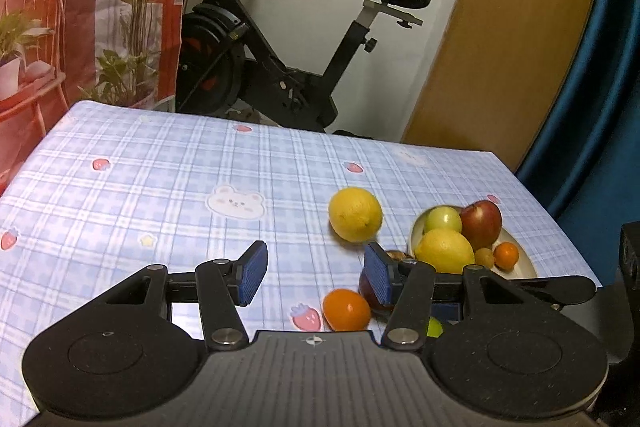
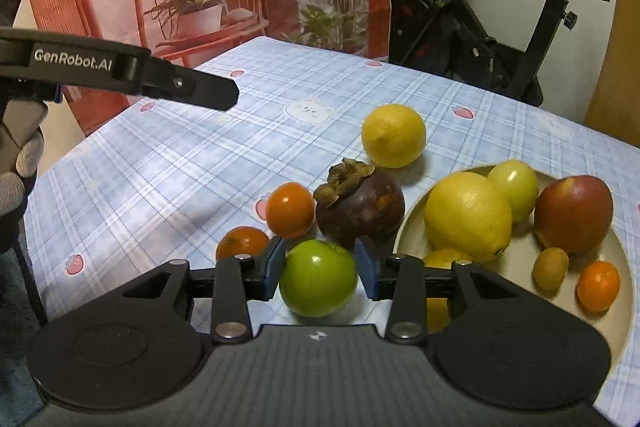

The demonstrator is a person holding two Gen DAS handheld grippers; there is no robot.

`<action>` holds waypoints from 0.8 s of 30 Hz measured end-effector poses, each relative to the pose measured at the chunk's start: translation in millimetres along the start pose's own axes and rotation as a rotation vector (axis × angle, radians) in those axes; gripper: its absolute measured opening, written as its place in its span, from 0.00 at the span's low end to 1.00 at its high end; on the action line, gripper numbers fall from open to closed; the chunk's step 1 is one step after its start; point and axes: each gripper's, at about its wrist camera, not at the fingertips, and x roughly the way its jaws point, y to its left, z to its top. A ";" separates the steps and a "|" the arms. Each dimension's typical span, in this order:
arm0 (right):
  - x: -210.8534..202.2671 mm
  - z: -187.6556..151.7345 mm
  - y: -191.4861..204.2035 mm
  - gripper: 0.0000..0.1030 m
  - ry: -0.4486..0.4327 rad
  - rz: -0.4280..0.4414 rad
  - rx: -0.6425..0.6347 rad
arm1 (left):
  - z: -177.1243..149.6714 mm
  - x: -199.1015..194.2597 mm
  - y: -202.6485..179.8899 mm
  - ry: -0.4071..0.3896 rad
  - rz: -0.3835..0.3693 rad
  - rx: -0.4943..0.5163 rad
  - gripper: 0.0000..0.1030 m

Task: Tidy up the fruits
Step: 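Move the left gripper to the green apple on the table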

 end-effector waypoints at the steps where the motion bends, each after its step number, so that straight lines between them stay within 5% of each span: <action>1: -1.9 -2.0 1.8 0.44 -0.001 -0.006 -0.003 | -2.7 -0.1 -0.4 0.006 -0.003 0.001 0.54; 15: -27.4 -38.2 4.3 0.42 0.025 0.007 0.062 | -31.7 6.1 -18.5 0.076 -0.045 0.015 0.54; 24: -36.7 -12.9 -6.4 0.43 -0.051 -0.028 0.074 | -29.0 3.3 -13.1 0.068 -0.029 -0.014 0.54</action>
